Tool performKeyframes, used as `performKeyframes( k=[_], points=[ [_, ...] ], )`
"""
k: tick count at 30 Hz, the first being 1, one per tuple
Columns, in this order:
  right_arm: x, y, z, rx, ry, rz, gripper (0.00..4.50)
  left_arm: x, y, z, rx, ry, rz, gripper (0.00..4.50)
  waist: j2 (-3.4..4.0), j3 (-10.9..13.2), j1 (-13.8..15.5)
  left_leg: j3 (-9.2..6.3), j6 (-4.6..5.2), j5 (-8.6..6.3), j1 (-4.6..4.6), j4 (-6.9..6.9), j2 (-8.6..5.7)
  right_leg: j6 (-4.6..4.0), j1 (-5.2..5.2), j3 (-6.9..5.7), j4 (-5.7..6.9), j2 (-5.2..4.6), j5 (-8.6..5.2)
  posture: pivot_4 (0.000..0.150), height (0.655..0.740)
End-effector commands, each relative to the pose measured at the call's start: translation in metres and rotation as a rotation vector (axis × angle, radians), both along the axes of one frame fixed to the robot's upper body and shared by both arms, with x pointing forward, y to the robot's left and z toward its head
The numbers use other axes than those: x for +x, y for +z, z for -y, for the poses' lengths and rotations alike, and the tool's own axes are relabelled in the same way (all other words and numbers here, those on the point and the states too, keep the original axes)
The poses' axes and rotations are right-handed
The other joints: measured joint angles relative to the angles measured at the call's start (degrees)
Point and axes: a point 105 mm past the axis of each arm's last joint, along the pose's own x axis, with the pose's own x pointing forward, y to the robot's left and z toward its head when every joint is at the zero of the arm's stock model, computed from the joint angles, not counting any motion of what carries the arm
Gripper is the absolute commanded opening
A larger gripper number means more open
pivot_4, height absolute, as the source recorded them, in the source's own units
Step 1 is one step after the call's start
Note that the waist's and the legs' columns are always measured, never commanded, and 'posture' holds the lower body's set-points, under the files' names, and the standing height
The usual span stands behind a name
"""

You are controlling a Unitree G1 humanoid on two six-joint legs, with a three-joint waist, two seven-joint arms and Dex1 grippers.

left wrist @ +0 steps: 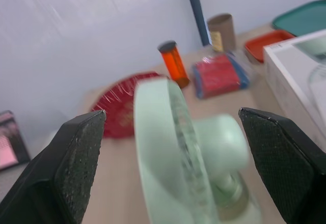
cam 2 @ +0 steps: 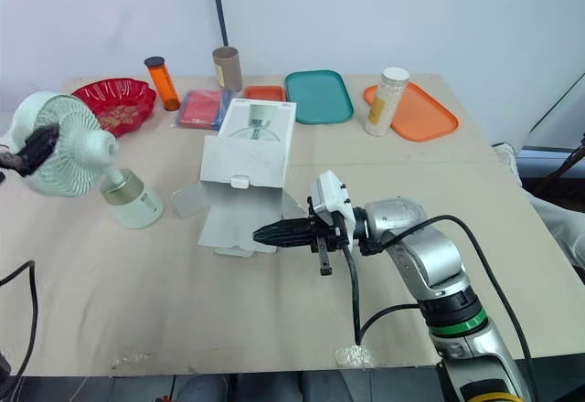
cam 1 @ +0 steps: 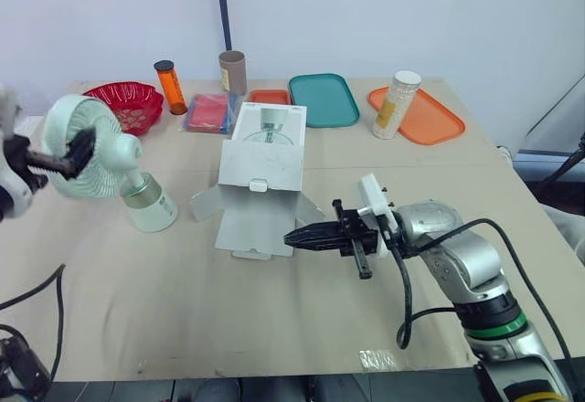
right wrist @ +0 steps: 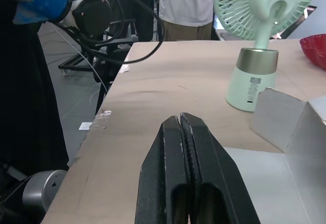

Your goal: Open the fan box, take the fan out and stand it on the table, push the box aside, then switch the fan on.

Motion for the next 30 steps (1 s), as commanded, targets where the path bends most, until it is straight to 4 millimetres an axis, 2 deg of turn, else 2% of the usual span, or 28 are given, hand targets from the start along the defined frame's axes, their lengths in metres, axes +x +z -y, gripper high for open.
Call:
performKeyframes(
  k=[1,4,6,9,12,16,21,22,23,24,26,27,28,29,30],
  points=[
    [0.001,0.012,0.003,0.021,-0.002,0.049,0.0,-0.003,0.021,0.01,0.026,-0.036,0.148,4.45,0.0,0.0,0.0,0.0,-0.02,0.01,0.0,0.0,0.0,0.0,0.0,0.0,0.0,0.0,0.0,0.15,0.74],
    [0.004,0.014,0.005,0.029,-0.042,0.058,0.0,0.003,0.012,0.041,-0.031,-0.267,0.124,4.45,-0.03,0.0,0.0,-0.01,-0.12,0.05,-0.01,0.01,0.0,0.01,0.01,-0.01,0.01,0.0,0.01,0.15,0.74],
    [0.007,0.016,0.007,0.034,-0.077,0.069,0.0,0.004,-0.001,0.064,-0.038,-0.415,0.066,4.45,-0.05,0.0,0.0,0.0,-0.12,0.05,-0.02,0.02,0.0,0.01,0.01,-0.01,0.01,0.0,0.02,0.15,0.74],
    [0.015,0.023,0.009,0.051,-0.161,0.09,0.0,-0.003,-0.033,0.095,-0.034,-0.653,-0.07,4.45,-0.05,0.0,0.0,-0.01,-0.12,0.04,-0.03,0.02,0.0,0.01,0.0,0.0,0.02,0.0,0.02,0.15,0.74],
    [0.029,0.029,0.012,0.053,-0.299,0.124,0.0,-0.015,-0.068,0.111,-0.038,-0.829,-0.223,4.45,-0.05,0.0,-0.4,0.05,-0.13,0.03,-0.03,0.0,0.05,-0.03,-0.11,0.04,0.07,0.02,0.04,0.15,0.74],
    [0.05,0.034,0.019,0.019,-0.514,0.162,0.0,-0.021,-0.104,0.108,-0.064,-0.894,-0.358,4.45,-0.02,0.0,-0.1,0.06,-0.18,0.06,-0.03,0.0,0.05,-0.08,-0.15,0.06,0.14,0.04,0.04,0.15,0.74],
    [0.064,0.028,0.028,-0.053,-0.705,0.14,0.0,-0.01,-0.131,0.087,-0.156,-0.845,-0.369,4.45,0.0,0.0,0.0,0.07,-0.17,0.06,-0.03,0.0,0.03,-0.06,-0.11,0.09,0.07,0.03,0.03,0.15,0.74],
    [0.063,0.024,0.027,-0.073,-0.711,0.134,0.53,-0.008,-0.134,0.084,-0.155,-0.834,-0.361,4.5,-0.01,0.0,0.0,0.07,-0.17,0.06,-0.06,-0.01,0.03,-0.07,-0.13,0.09,0.06,0.03,0.02,0.15,0.74],
    [0.059,0.02,0.026,-0.093,-0.703,0.119,0.85,-0.006,-0.137,0.081,-0.156,-0.824,-0.359,4.5,-0.02,0.0,0.0,0.06,-0.16,0.05,-0.08,-0.01,0.03,-0.07,-0.13,0.08,0.06,0.04,0.02,0.15,0.74],
    [0.055,0.017,0.024,-0.11,-0.695,0.106,1.54,-0.005,-0.139,0.078,-0.157,-0.817,-0.359,4.5,-0.01,0.0,0.0,0.06,-0.15,0.05,-0.1,-0.01,0.03,-0.07,-0.14,0.07,0.03,0.03,0.02,0.15,0.74],
    [0.052,0.012,0.021,-0.123,-0.69,0.081,2.13,-0.005,-0.142,0.075,-0.159,-0.812,-0.354,4.5,-0.01,0.0,0.0,0.06,-0.11,0.02,-0.1,-0.01,0.04,-0.05,-0.14,0.07,0.01,0.03,0.01,0.15,0.74],
    [0.054,0.009,0.021,-0.131,-0.699,0.071,2.76,-0.005,-0.143,0.074,-0.157,-0.809,-0.352,4.5,-0.01,0.0,0.0,0.06,-0.09,0.01,-0.1,-0.01,0.04,-0.05,-0.14,0.07,0.01,0.03,0.01,0.15,0.74],
    [0.056,0.006,0.021,-0.139,-0.713,0.065,3.0,-0.005,-0.144,0.074,-0.154,-0.806,-0.347,4.5,-0.01,0.0,0.0,0.06,-0.09,0.01,-0.1,-0.01,0.04,-0.05,-0.14,0.07,0.01,0.03,0.01,0.15,0.74],
    [0.059,0.004,0.021,-0.144,-0.727,0.057,3.53,-0.004,-0.144,0.074,-0.155,-0.803,-0.341,4.5,-0.01,0.0,0.0,0.06,-0.09,0.01,-0.07,-0.01,0.04,-0.05,-0.12,0.07,0.02,0.03,0.01,0.15,0.74],
    [0.062,0.002,0.02,-0.15,-0.741,0.052,3.53,-0.004,-0.144,0.074,-0.157,-0.799,-0.337,4.5,-0.01,0.0,0.0,0.06,-0.09,0.01,-0.08,-0.01,0.04,-0.05,-0.12,0.07,0.02,0.03,0.01,0.15,0.74]
  ],
)
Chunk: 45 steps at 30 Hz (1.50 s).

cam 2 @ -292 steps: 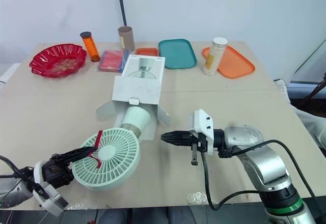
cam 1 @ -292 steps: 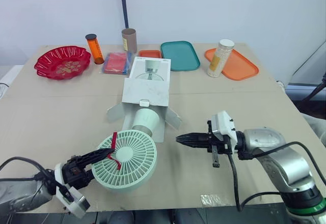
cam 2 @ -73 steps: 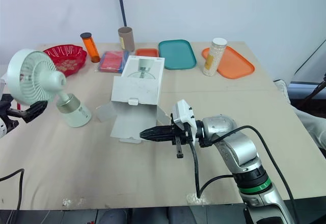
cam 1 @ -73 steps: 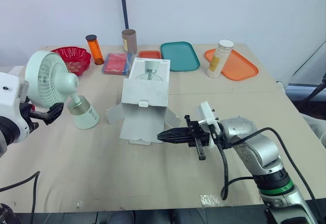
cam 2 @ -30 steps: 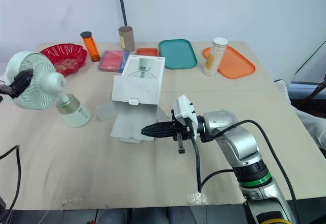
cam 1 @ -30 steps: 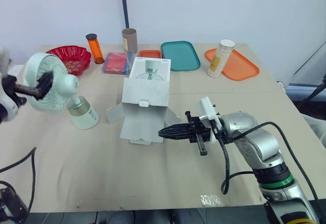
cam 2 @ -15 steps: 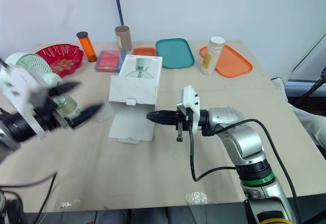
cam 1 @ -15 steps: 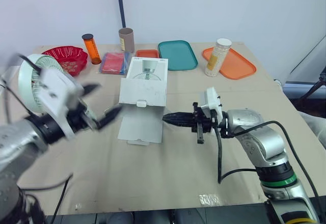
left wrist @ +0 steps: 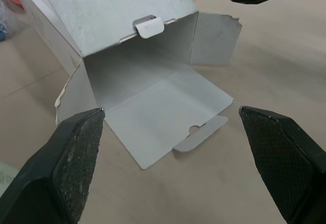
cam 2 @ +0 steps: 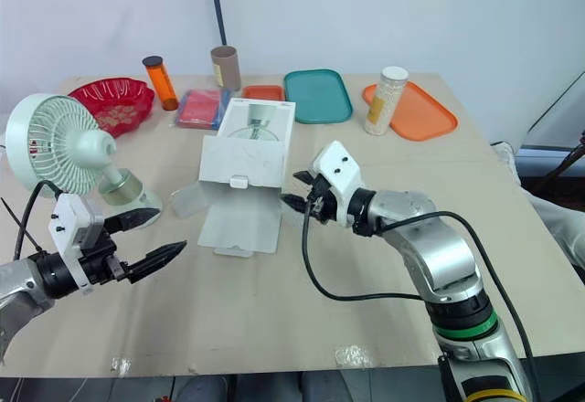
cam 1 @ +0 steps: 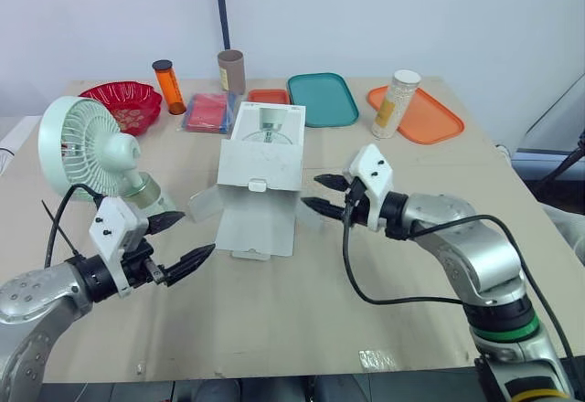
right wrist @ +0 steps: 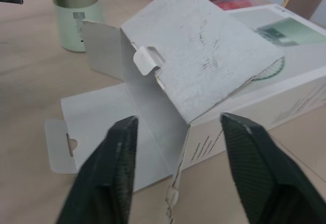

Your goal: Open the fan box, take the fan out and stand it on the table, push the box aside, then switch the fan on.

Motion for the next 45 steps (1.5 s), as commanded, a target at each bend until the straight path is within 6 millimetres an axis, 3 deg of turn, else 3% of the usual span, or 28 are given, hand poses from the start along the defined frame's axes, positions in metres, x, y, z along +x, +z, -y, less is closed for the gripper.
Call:
performKeyframes(
  k=[1,2,6,13,20,23,27,31,38,45],
  points=[
    [0.008,-0.001,-0.006,-0.005,-0.043,0.009,4.11,-0.002,0.005,0.001,0.005,-0.001,0.051,4.5,0.0,0.0,0.0,0.0,0.0,0.0,0.02,0.0,0.01,0.0,0.02,0.0,0.0,0.02,0.0,0.15,0.74],
    [0.011,-0.003,-0.008,-0.006,-0.053,0.003,4.42,-0.002,0.004,0.001,0.005,0.001,0.053,4.5,0.0,0.0,0.0,0.0,0.0,0.0,0.02,0.0,0.01,0.0,0.01,0.0,0.0,0.02,0.0,0.15,0.74],
    [0.028,-0.013,-0.014,-0.027,-0.136,-0.068,4.42,-0.004,0.002,0.001,0.01,0.023,0.065,4.5,0.02,0.0,-0.2,0.02,0.01,0.0,0.02,-0.01,0.03,-0.01,-0.02,0.01,0.01,0.04,0.0,0.15,0.74],
    [0.052,-0.012,-0.026,-0.018,-0.269,-0.111,4.42,-0.004,0.002,0.002,0.001,0.058,0.093,4.5,0.02,0.0,-0.1,0.0,0.01,0.0,-0.01,-0.01,0.03,-0.02,-0.04,-0.01,0.02,0.03,0.01,0.15,0.74],
    [0.06,-0.018,-0.024,-0.038,-0.376,-0.171,4.42,-0.002,0.002,0.002,0.01,0.074,0.105,4.5,0.03,0.0,-0.1,0.0,0.01,0.0,-0.02,-0.02,0.02,-0.03,-0.05,-0.01,0.02,0.02,0.01,0.15,0.74],
    [0.066,-0.025,-0.012,-0.064,-0.445,-0.169,3.66,-0.002,0.001,0.002,0.006,0.081,0.108,4.5,0.04,0.0,-0.1,0.0,0.01,0.0,-0.01,-0.02,0.02,-0.03,-0.05,-0.01,0.03,0.03,0.01,0.15,0.74],
    [0.07,-0.025,-0.002,-0.065,-0.491,-0.173,2.03,-0.001,-0.001,0.002,0.004,0.088,0.106,4.5,0.04,0.0,-0.1,0.01,0.01,0.0,-0.01,-0.02,0.02,-0.03,-0.04,-0.01,0.03,0.03,0.01,0.15,0.74],
    [0.071,-0.025,0.003,-0.064,-0.506,-0.164,0.03,-0.003,-0.003,0.002,0.009,0.09,0.099,4.5,0.04,0.0,-0.1,0.01,0.01,0.0,-0.01,-0.02,0.02,-0.03,-0.04,-0.01,0.03,0.02,0.01,0.15,0.74],
    [0.07,-0.03,0.006,-0.059,-0.516,-0.173,0.03,-0.003,-0.008,0.0,0.039,0.105,0.094,4.5,0.04,0.0,-0.2,0.01,0.02,0.0,0.0,-0.04,0.03,-0.03,-0.05,-0.01,0.03,0.04,0.01,0.15,0.74],
    [0.063,-0.022,0.032,-0.038,-0.561,-0.185,0.03,-0.004,-0.011,0.002,0.036,0.083,0.082,4.5,0.04,0.0,0.0,0.01,0.02,0.0,-0.02,-0.04,0.02,-0.02,-0.04,-0.01,0.02,0.02,0.01,0.15,0.74]
  ],
)
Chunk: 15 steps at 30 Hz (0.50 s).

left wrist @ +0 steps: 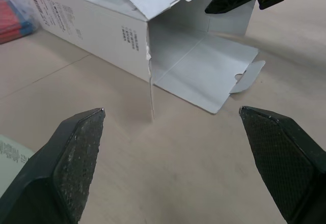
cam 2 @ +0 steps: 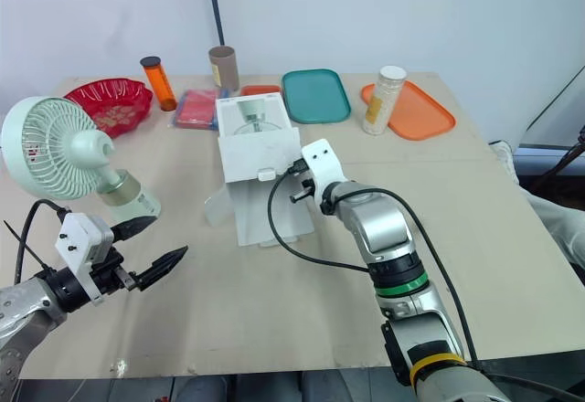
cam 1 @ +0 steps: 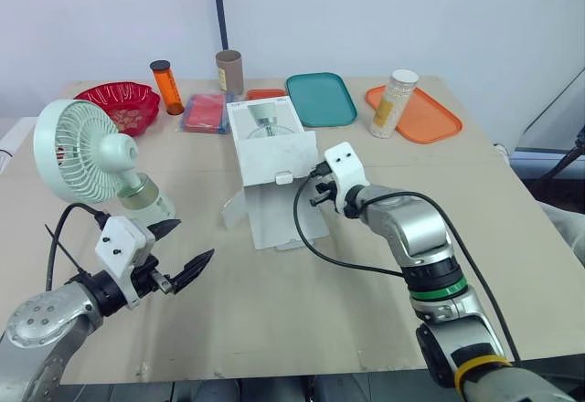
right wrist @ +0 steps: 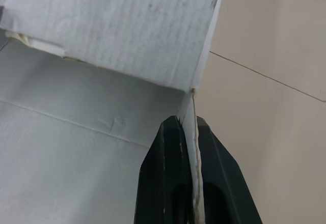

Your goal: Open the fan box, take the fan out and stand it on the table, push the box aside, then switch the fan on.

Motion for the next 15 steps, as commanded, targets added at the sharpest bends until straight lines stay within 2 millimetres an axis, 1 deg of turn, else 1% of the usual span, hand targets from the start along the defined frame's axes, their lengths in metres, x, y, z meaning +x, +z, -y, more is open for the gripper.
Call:
performKeyframes(
  k=[1,5,7,8,11,15],
  points=[
    [-0.008,0.021,0.017,0.029,-0.019,0.05,0.03,-0.001,0.005,0.003,0.013,-0.027,0.03,4.5,0.0,0.0,0.1,0.0,0.0,0.0,-0.01,0.0,-0.01,0.01,0.0,0.0,0.0,-0.01,0.0,0.15,0.74],
    [-0.029,0.034,0.035,0.013,0.017,0.074,0.03,0.004,0.006,0.001,0.003,-0.034,0.029,4.5,0.07,0.0,0.0,-0.01,0.01,-0.01,-0.02,0.0,-0.01,0.02,-0.01,0.0,-0.01,0.0,-0.01,0.15,0.74],
    [-0.04,0.034,0.054,-0.012,0.027,0.069,0.03,0.006,0.008,0.002,-0.017,-0.05,0.032,4.5,0.06,0.0,0.0,-0.01,0.02,-0.01,-0.01,0.0,-0.01,0.03,0.0,0.0,-0.02,0.0,-0.02,0.15,0.74],
    [-0.042,0.033,0.066,-0.022,-0.007,0.064,0.03,0.006,0.009,0.001,-0.027,-0.057,0.032,4.5,0.06,0.0,0.0,0.0,0.03,-0.02,-0.01,0.0,-0.01,0.03,0.01,0.0,-0.03,0.0,-0.02,0.15,0.74],
    [-0.049,0.03,0.11,-0.01,-0.166,0.038,0.03,0.008,0.01,0.0,-0.026,-0.083,0.021,4.5,0.06,0.0,0.0,0.0,0.05,-0.03,-0.01,0.0,-0.02,0.04,0.02,0.01,-0.05,0.0,-0.03,0.15,0.74],
    [-0.067,0.028,0.14,0.049,-0.246,0.011,0.03,0.014,0.011,-0.001,-0.008,-0.116,0.017,4.5,0.08,0.0,0.1,0.0,0.05,-0.03,-0.01,0.0,-0.02,0.03,0.02,0.01,-0.04,0.02,-0.03,0.15,0.74]
  ],
)
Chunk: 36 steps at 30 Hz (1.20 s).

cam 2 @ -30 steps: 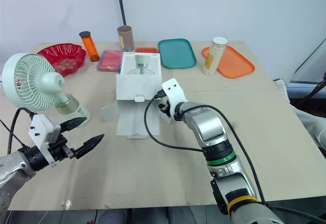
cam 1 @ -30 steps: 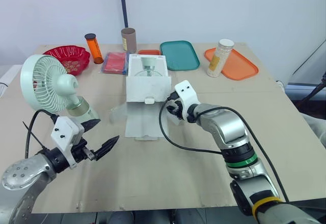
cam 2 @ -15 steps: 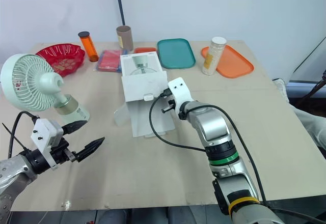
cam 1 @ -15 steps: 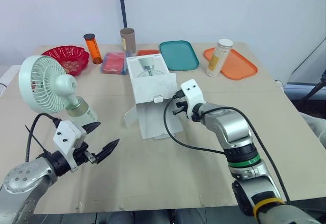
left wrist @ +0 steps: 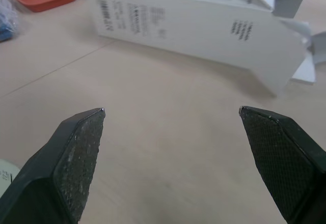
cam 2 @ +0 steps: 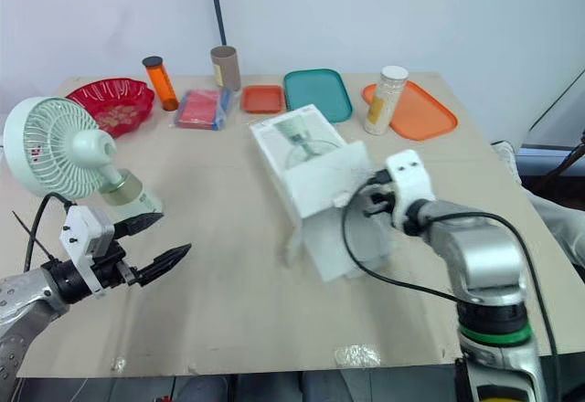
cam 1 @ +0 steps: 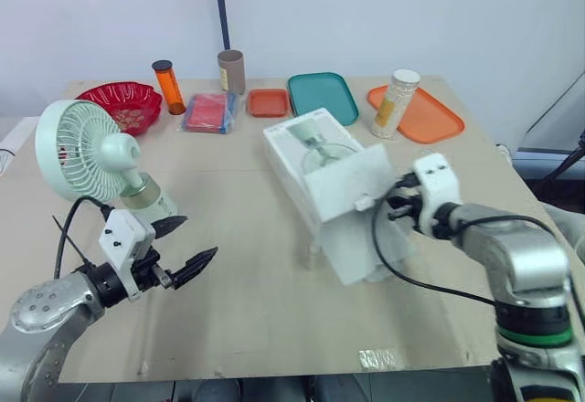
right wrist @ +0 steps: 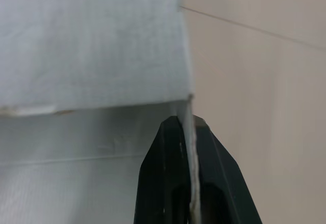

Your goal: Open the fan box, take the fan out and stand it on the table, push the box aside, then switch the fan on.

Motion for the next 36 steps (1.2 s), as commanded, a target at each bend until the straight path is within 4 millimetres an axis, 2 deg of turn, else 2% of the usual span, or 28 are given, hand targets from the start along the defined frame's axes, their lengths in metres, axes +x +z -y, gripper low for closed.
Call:
performKeyframes(
  k=[1,3,7,9,12,14,15,19,20,25,27,29,34,36],
  points=[
    [-0.016,0.018,0.024,0.027,-0.056,0.064,0.03,0.005,0.009,0.001,0.015,-0.043,0.035,4.5,-0.01,0.0,0.0,0.0,0.0,0.0,-0.01,0.0,0.0,0.0,0.0,0.0,0.0,0.0,-0.01,0.15,0.74],
    [-0.019,0.019,0.034,0.049,-0.097,0.07,0.03,0.008,0.009,0.0,0.021,-0.056,0.035,4.5,0.0,0.0,0.0,0.01,0.01,-0.01,0.0,0.0,-0.01,0.01,0.01,0.01,-0.01,0.0,-0.01,0.15,0.74],
    [-0.025,0.017,0.069,0.029,-0.232,0.081,0.03,0.014,0.01,0.006,0.03,-0.103,0.033,4.5,0.01,0.0,-0.1,0.04,0.01,-0.01,0.02,0.0,0.0,0.01,0.01,0.04,-0.01,0.02,-0.02,0.15,0.74],
    [-0.025,0.016,0.078,0.019,-0.262,0.084,0.03,0.015,0.011,0.007,0.029,-0.114,0.034,4.5,0.01,0.0,0.0,0.05,0.01,-0.01,0.02,0.0,0.0,0.01,0.01,0.04,-0.01,0.02,-0.02,0.15,0.74],
    [-0.023,0.016,0.09,0.032,-0.323,0.093,0.75,0.016,0.012,0.009,0.031,-0.124,0.035,4.5,0.01,0.0,-0.1,0.05,0.01,-0.01,0.02,-0.01,0.0,0.01,0.01,0.04,-0.01,0.02,-0.02,0.15,0.74],
    [-0.019,0.012,0.098,0.054,-0.358,0.089,1.63,0.016,0.012,0.011,0.028,-0.13,0.036,4.5,0.01,0.0,-0.1,0.06,0.02,-0.01,0.03,0.0,0.01,0.01,0.01,0.05,-0.01,0.02,-0.02,0.15,0.74],
    [-0.017,0.01,0.101,0.059,-0.377,0.087,2.23,0.016,0.012,0.011,0.029,-0.132,0.037,4.5,0.01,0.0,-0.1,0.06,0.01,-0.01,0.03,0.0,0.01,0.01,0.01,0.05,0.0,0.02,-0.02,0.15,0.74],
    [-0.013,0.009,0.12,0.032,-0.464,0.101,4.17,0.014,0.011,0.012,0.03,-0.135,0.037,4.5,0.02,0.0,0.0,0.06,0.02,0.0,0.03,0.0,0.0,0.01,0.02,0.06,0.0,0.02,-0.02,0.15,0.74],
    [-0.013,0.011,0.122,0.028,-0.461,0.106,4.43,0.014,0.011,0.012,0.031,-0.133,0.038,4.5,0.02,0.0,0.0,0.06,0.02,0.0,0.03,-0.01,0.0,0.01,0.02,0.06,0.0,0.02,-0.02,0.15,0.74],
    [-0.025,0.039,0.121,-0.064,-0.252,0.167,4.43,0.012,0.012,0.013,0.028,-0.132,0.039,4.5,0.19,0.0,0.1,0.07,0.04,-0.02,0.0,-0.01,-0.02,0.05,0.01,0.07,-0.02,-0.01,-0.04,0.15,0.74],
    [-0.032,0.048,0.117,-0.097,-0.16,0.183,4.43,0.011,0.011,0.013,0.029,-0.131,0.038,4.5,0.18,0.0,0.1,0.07,0.08,-0.04,0.02,0.0,-0.03,0.08,0.05,0.07,-0.02,-0.01,-0.07,0.15,0.74],
    [-0.039,0.061,0.101,-0.129,-0.006,0.237,4.43,0.011,0.011,0.013,0.027,-0.131,0.038,4.5,0.18,0.0,0.1,0.07,0.09,-0.05,0.06,0.01,-0.02,0.08,0.1,0.08,-0.03,0.0,-0.07,0.15,0.74],
    [-0.072,0.094,0.021,-0.028,0.507,0.422,4.43,0.007,0.012,0.015,0.004,-0.134,0.029,4.5,0.25,0.0,-0.3,0.22,0.14,-0.07,0.12,0.01,0.1,0.12,0.12,0.2,-0.02,0.12,-0.09,0.15,0.74],
    [-0.079,0.104,-0.001,0.035,0.63,0.475,4.43,0.004,0.013,0.017,-0.009,-0.144,0.026,4.5,0.23,-0.1,-0.3,0.24,0.15,-0.07,0.14,0.02,0.15,0.27,0.16,0.21,-0.02,0.15,-0.18,0.15,0.74]
  ],
)
